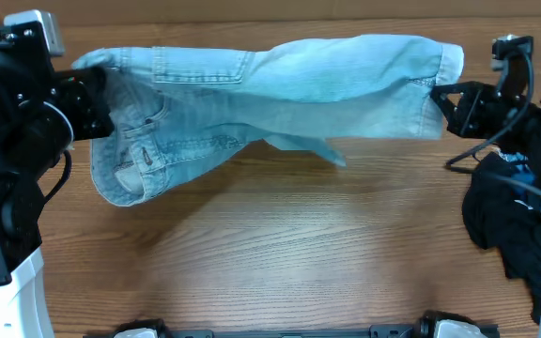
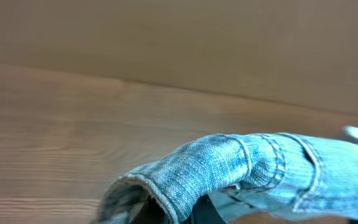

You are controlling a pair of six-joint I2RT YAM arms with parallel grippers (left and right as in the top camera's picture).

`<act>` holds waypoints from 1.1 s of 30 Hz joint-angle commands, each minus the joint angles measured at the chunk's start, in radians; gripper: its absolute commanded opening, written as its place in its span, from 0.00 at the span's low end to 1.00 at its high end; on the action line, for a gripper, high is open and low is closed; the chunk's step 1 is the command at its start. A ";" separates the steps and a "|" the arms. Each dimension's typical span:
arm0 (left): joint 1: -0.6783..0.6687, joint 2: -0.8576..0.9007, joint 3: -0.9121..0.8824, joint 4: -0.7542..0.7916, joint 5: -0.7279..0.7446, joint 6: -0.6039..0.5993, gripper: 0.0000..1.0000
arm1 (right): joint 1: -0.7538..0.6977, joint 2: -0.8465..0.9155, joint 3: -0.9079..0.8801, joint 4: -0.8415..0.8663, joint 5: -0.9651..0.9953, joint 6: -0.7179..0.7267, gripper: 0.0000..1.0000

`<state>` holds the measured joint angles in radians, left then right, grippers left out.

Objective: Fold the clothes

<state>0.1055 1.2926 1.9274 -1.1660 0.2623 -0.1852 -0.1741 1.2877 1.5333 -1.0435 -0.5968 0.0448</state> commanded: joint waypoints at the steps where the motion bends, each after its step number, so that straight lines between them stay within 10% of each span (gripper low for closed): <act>1: 0.006 0.056 0.027 -0.040 0.076 -0.016 0.04 | 0.000 -0.003 0.018 -0.049 0.016 -0.026 0.04; 8: 0.006 0.193 0.027 0.119 0.141 -0.008 0.04 | -0.001 0.002 0.018 0.111 0.056 -0.009 0.04; 15: 0.006 0.470 0.155 0.650 0.602 -0.274 0.04 | -0.011 0.140 0.018 0.489 0.133 0.089 0.04; 20: 0.005 0.745 0.521 0.617 0.779 -0.311 0.04 | -0.060 0.153 0.018 0.661 0.133 0.140 0.04; 28: 0.027 0.809 0.544 0.427 1.082 -0.227 0.04 | -0.091 0.152 0.018 0.586 0.002 0.166 0.04; 33: 0.027 0.715 0.544 -0.069 0.640 0.177 0.04 | -0.089 0.114 0.018 0.483 -0.009 0.161 0.04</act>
<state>0.1371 2.1059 2.4500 -1.1198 1.1671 -0.2684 -0.2611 1.4559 1.5349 -0.5610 -0.5800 0.2054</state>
